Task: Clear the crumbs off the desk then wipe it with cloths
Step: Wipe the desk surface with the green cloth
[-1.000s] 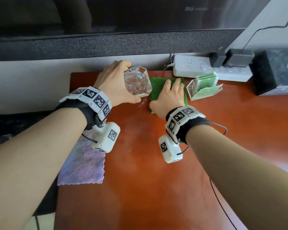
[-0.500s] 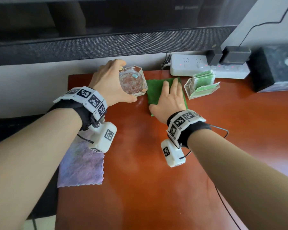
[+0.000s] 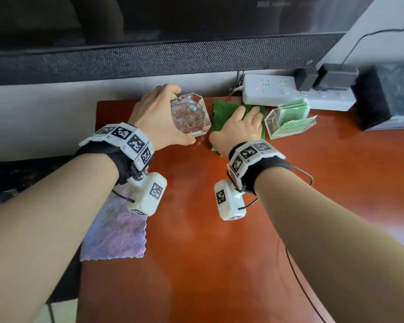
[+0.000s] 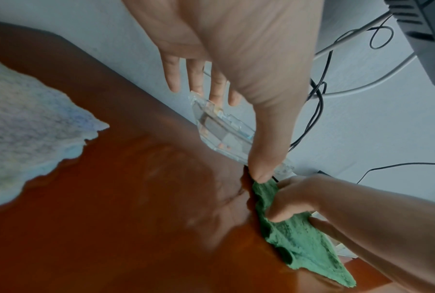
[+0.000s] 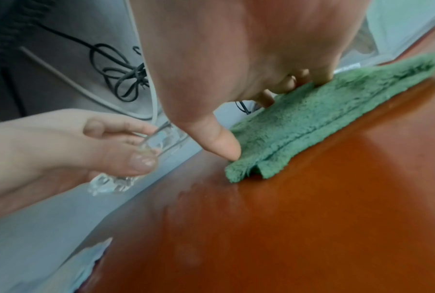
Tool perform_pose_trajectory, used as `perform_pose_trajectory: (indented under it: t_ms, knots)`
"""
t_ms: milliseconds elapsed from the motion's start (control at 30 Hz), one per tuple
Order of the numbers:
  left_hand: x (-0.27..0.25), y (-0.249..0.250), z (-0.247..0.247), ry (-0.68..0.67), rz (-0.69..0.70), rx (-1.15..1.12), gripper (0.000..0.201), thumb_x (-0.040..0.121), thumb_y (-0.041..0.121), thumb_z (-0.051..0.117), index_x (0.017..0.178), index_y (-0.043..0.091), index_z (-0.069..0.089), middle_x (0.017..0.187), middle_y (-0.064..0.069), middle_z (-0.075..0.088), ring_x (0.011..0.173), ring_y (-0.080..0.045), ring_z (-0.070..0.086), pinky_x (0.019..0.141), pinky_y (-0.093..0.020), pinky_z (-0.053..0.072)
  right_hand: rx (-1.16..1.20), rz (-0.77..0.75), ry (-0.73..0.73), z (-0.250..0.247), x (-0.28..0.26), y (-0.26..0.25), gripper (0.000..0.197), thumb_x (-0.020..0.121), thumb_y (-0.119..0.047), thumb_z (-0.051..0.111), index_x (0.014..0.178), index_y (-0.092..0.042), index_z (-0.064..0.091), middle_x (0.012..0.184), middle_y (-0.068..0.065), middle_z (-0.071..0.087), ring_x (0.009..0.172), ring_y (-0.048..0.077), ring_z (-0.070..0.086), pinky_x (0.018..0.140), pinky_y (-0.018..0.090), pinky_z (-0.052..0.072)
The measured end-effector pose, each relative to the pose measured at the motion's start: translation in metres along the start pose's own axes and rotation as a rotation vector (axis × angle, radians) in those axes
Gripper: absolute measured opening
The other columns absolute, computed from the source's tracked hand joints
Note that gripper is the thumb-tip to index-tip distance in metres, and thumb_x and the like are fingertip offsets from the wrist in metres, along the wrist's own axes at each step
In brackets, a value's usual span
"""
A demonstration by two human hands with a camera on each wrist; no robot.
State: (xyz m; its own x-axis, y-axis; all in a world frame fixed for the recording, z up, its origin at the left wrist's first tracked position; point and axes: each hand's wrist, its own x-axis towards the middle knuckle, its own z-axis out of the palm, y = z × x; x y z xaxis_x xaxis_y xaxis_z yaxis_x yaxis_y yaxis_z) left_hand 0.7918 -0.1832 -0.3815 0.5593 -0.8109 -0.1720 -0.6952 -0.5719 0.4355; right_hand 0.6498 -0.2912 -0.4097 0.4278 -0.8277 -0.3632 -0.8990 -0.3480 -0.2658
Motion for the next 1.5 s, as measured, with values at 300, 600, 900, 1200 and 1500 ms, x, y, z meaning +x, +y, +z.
perform_pose_trajectory:
  t_ms: [300, 600, 900, 1200, 1500]
  knots:
    - [0.002, -0.003, -0.005, 0.010, -0.010, 0.002, 0.109, 0.045, 0.057, 0.090, 0.136, 0.024, 0.041, 0.133, 0.001, 0.051, 0.119, -0.024, 0.051, 0.098, -0.043, 0.046, -0.042, -0.193, -0.052, 0.006, 0.000, -0.005, 0.095, 0.078, -0.045, 0.057, 0.152, -0.004, 0.012, 0.162, 0.020, -0.001, 0.149, 0.036, 0.000, 0.122, 0.045, 0.005]
    - [-0.003, -0.009, -0.006, 0.015, -0.020, -0.001, 0.107, 0.046, 0.053, 0.091, 0.136, 0.023, 0.041, 0.134, 0.000, 0.051, 0.121, -0.024, 0.049, 0.100, -0.045, 0.044, -0.029, -0.320, -0.057, 0.004, 0.011, -0.012, 0.090, 0.083, -0.053, 0.053, 0.153, -0.010, 0.016, 0.164, 0.011, 0.003, 0.151, 0.030, 0.001, 0.122, 0.044, 0.005]
    - [0.000, 0.001, 0.005, 0.012, -0.017, -0.015, 0.109, 0.043, 0.053, 0.091, 0.136, 0.023, 0.042, 0.133, 0.000, 0.053, 0.124, -0.024, 0.048, 0.103, -0.045, 0.043, -0.073, -0.464, -0.114, 0.012, -0.019, 0.023, 0.093, 0.077, -0.041, 0.062, 0.153, -0.016, 0.015, 0.164, 0.006, 0.000, 0.151, 0.026, -0.001, 0.123, 0.041, 0.003]
    - [-0.001, 0.003, 0.007, 0.009, -0.016, 0.001, 0.109, 0.043, 0.054, 0.091, 0.136, 0.024, 0.042, 0.134, 0.000, 0.053, 0.124, -0.025, 0.049, 0.102, -0.045, 0.043, -0.026, -0.300, -0.077, 0.001, 0.004, 0.014, 0.084, 0.085, -0.046, 0.054, 0.152, -0.012, 0.017, 0.164, 0.011, 0.002, 0.151, 0.028, 0.002, 0.122, 0.042, 0.005]
    - [-0.002, -0.009, 0.006, 0.008, -0.035, -0.011, 0.109, 0.044, 0.052, 0.092, 0.137, 0.025, 0.041, 0.136, 0.002, 0.052, 0.126, -0.023, 0.047, 0.105, -0.043, 0.041, -0.099, -0.237, -0.007, -0.003, 0.018, -0.006, 0.079, 0.082, -0.050, 0.046, 0.147, -0.010, 0.025, 0.162, 0.015, 0.009, 0.148, 0.031, 0.009, 0.118, 0.045, 0.017]
